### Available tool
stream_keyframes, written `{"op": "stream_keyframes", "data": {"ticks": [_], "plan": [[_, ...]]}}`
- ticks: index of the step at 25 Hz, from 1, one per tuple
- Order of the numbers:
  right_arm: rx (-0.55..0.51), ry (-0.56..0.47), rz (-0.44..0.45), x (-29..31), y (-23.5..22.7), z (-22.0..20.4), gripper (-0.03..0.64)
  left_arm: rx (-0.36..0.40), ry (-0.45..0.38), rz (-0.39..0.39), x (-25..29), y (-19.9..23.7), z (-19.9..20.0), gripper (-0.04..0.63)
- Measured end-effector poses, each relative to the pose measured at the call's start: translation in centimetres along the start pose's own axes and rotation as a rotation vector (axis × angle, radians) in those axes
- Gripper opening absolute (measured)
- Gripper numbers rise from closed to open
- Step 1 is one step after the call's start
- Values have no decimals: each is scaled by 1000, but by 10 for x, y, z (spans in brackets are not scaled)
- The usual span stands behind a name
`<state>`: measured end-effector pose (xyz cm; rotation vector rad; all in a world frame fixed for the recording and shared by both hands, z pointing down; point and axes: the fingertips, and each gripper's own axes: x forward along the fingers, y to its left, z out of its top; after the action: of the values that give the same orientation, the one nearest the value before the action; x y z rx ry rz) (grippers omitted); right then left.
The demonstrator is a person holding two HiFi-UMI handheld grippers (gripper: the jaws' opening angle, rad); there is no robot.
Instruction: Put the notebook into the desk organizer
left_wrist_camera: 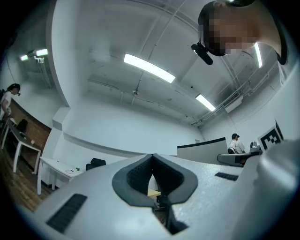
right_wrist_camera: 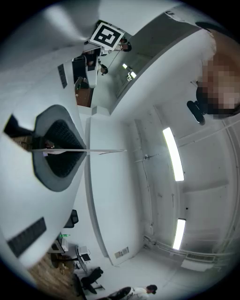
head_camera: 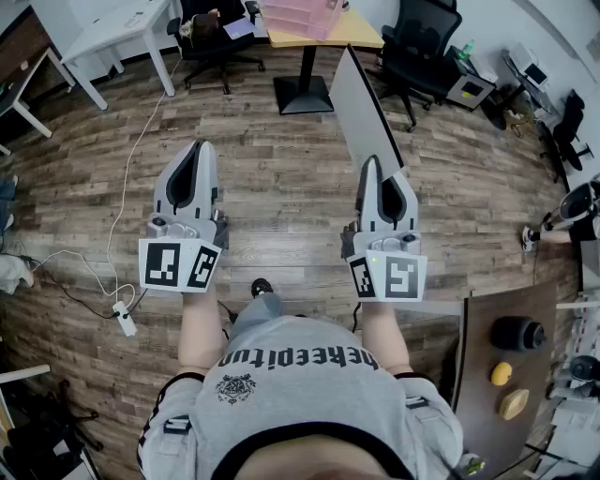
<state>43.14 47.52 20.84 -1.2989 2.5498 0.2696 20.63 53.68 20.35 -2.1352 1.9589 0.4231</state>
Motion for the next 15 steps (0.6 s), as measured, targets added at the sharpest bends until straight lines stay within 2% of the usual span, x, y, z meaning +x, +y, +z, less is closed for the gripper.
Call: {"op": "stream_keyframes", "data": {"ticks": [9,15], "plan": [[-1,-9,0,-21,-2,10,9,1,-6,-2,-14,-18,7,3],[-5,-4,0,-13,-2,6,9,0,-4,-7,-8,-14,4,3]]}}
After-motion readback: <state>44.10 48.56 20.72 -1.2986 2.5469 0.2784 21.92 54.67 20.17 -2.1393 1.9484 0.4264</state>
